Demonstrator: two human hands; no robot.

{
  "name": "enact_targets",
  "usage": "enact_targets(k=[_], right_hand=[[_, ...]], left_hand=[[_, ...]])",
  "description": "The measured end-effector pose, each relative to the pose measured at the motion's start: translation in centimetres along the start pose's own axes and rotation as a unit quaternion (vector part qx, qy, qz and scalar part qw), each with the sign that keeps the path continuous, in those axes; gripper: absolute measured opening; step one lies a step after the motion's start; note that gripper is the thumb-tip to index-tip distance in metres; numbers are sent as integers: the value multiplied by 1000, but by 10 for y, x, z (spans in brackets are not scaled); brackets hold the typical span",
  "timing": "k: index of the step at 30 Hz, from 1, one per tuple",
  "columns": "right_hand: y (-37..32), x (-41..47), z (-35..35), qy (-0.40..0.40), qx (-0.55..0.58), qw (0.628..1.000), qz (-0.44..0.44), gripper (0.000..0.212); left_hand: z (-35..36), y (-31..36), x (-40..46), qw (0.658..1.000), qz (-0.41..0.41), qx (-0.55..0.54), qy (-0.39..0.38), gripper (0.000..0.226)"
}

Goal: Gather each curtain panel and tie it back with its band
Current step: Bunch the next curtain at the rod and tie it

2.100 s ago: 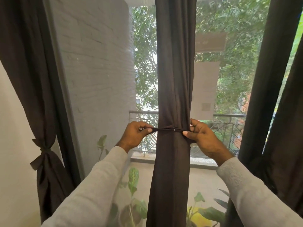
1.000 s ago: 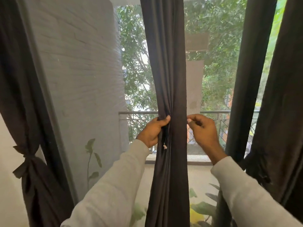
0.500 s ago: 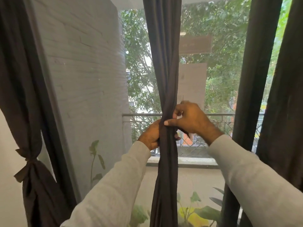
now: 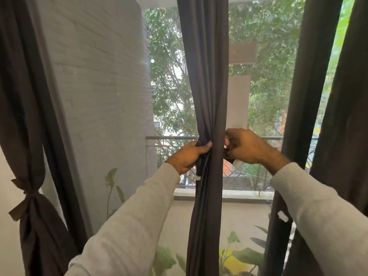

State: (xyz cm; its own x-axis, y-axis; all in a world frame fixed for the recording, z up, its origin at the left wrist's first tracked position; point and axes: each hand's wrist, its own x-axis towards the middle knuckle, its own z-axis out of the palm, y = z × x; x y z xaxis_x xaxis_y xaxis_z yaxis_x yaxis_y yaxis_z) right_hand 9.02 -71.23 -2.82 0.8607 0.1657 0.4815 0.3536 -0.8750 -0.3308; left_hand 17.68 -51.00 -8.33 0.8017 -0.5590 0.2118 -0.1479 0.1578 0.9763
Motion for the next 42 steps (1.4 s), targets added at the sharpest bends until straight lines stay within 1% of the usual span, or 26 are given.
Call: enact_targets(k=[2,3,5,7,9,10,12,13,14,16,18,19,21,22,24,26,29,30,31,33,35,37,38,39,40,42], right_hand=[[2,-5,4,29,-14,998,-61,20],[0,-9,6,38,-29,994,-95,21],[-8,-18,13,66,-112,978,-163,29],[-23,-29,19,105,-219,944,-222,35],[-31,-34,22,111,-271,916,-275,46],[-33,-32,23,103,-287,907,-292,51],[-35,-21,20,91,-296,900,-308,55],[-34,-13,19,91,-292,904,-299,51],[-33,-8,18,89,-274,917,-276,43],[-32,-1,18,68,-199,956,-204,30],[-33,-2,21,66,-105,983,-133,28],[-33,-4,24,77,-69,989,-106,27],[-36,-10,31,100,-37,992,-70,27],[-38,-13,35,108,-42,991,-67,27],[-42,-16,41,112,-58,990,-57,28],[-42,-12,42,101,-47,994,-23,28],[-34,-5,42,70,-19,997,22,29],[-30,-4,41,65,-11,997,32,30],[-26,-4,41,61,-4,997,40,31],[-22,-5,40,59,0,997,43,29],[-22,-7,40,66,2,997,31,21],[-27,-9,42,84,21,996,13,24],[-31,-11,44,91,36,995,9,26],[-36,-13,46,100,54,993,9,31],[-40,-14,48,108,82,991,12,40],[-48,-16,50,117,180,976,29,60]], left_hand=[[-1,1,3,999,-3,42,33,31],[-1,2,4,996,-2,70,52,32],[0,6,6,988,-2,132,77,29],[0,13,2,981,-12,178,79,22],[-2,20,-2,970,-24,230,71,23],[-3,23,-4,960,-30,269,75,24],[-6,23,-5,941,-32,320,106,26],[-6,23,-7,942,-26,312,124,27],[-6,22,-9,948,-21,286,139,27],[-7,19,-17,963,-18,225,150,22],[-7,15,-27,973,-21,167,157,22],[-7,12,-30,975,-21,143,170,26],[-7,6,-35,970,-10,122,211,45],[-7,4,-36,963,3,133,236,52],[-8,2,-39,941,48,189,277,53],[-8,1,-42,919,88,255,288,46],[-6,-2,-51,869,109,386,290,32],[-6,-3,-54,855,109,412,296,28],[-7,-2,-57,850,107,421,297,24],[-9,-2,-60,857,88,414,295,20],[-9,0,-62,860,73,406,300,19],[-3,3,-63,857,83,409,303,14],[2,5,-64,849,93,421,305,8],[8,8,-65,840,105,436,306,5],[14,9,-66,830,112,450,309,9],[21,11,-67,820,112,465,315,18]])
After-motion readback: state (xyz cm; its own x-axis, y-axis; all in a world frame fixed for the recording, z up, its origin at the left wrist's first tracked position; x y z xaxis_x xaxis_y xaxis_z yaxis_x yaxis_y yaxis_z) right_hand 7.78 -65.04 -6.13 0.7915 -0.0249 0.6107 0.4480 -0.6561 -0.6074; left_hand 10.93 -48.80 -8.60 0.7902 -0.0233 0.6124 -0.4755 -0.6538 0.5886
